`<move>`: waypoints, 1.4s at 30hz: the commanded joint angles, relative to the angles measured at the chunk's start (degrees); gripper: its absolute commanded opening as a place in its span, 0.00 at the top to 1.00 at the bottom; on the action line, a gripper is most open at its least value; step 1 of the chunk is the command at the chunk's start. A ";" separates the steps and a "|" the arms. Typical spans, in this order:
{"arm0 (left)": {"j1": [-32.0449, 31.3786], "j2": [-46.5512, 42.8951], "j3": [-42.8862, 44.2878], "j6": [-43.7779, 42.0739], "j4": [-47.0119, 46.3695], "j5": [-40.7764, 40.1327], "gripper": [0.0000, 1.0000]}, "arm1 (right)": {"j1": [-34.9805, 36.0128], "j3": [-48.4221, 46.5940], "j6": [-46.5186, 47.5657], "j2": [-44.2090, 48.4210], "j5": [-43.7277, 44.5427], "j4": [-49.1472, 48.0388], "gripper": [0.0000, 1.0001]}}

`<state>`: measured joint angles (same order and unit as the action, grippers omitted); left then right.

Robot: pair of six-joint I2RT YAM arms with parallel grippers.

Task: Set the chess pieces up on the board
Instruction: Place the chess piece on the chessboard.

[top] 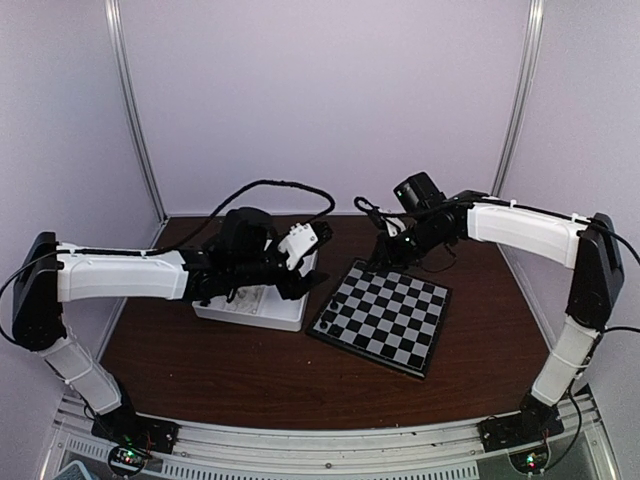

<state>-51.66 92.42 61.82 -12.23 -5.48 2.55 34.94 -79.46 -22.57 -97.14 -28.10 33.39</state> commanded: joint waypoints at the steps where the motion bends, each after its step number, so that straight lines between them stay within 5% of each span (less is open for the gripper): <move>1: 1.13 -4.19 -1.09 7.29 1.12 -4.99 0.35 | -0.22 -7.72 9.63 -6.41 10.37 17.88 0.99; 13: 1.65 -7.80 0.65 14.21 9.29 -15.96 0.34 | -0.23 -20.70 11.23 -18.63 17.56 20.26 0.98; 42: 1.74 -10.87 -1.82 14.07 10.72 -18.56 0.34 | -1.32 -38.14 14.12 -35.95 23.73 23.64 0.95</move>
<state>-50.28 82.81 60.27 1.63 5.91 -14.87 33.95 -115.46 -9.10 -131.68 -5.91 56.03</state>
